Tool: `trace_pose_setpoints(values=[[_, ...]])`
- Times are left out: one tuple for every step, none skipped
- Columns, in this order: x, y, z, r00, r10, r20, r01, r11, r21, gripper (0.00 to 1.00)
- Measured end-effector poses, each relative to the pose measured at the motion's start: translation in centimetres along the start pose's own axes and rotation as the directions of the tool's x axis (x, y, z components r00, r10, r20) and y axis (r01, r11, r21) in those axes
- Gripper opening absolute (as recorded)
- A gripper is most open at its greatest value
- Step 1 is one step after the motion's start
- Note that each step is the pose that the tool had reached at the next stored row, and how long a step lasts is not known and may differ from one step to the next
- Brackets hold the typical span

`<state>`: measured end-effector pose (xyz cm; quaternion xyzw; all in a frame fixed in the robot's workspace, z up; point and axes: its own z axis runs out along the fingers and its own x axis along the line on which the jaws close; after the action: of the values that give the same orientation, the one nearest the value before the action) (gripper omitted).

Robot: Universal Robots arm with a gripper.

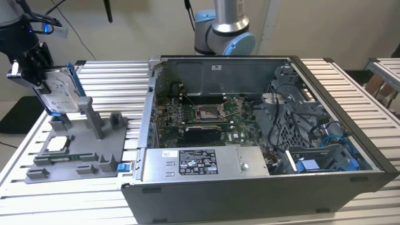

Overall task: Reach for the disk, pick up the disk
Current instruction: 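Pick up the disk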

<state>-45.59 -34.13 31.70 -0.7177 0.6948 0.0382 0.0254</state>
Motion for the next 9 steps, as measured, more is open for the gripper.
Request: trace_pose_setpoints(values=[[-0.01,0.00,-0.14,1.0000,0.000,0.0000,0.000,1.0000,0.0000,0.00],[-0.02,0.00,-0.27,1.0000,0.000,0.0000,0.000,1.0000,0.0001,0.00],[-0.04,0.01,-0.41,1.0000,0.000,0.0000,0.000,1.0000,0.0001,0.00],[-0.04,0.00,-0.55,1.0000,0.000,0.0000,0.000,1.0000,0.0000,0.00],[-0.05,0.01,-0.66,1.0000,0.000,0.0000,0.000,1.0000,0.0001,0.00],[-0.07,0.01,-0.79,1.0000,0.000,0.0000,0.000,1.0000,0.0001,0.00],[-0.08,0.01,-0.91,1.0000,0.000,0.0000,0.000,1.0000,0.0000,0.00],[-0.09,0.01,-1.03,1.0000,0.000,0.0000,0.000,1.0000,0.0000,0.00],[-0.10,0.02,-1.13,1.0000,0.000,0.0000,0.000,1.0000,0.0000,0.00]])
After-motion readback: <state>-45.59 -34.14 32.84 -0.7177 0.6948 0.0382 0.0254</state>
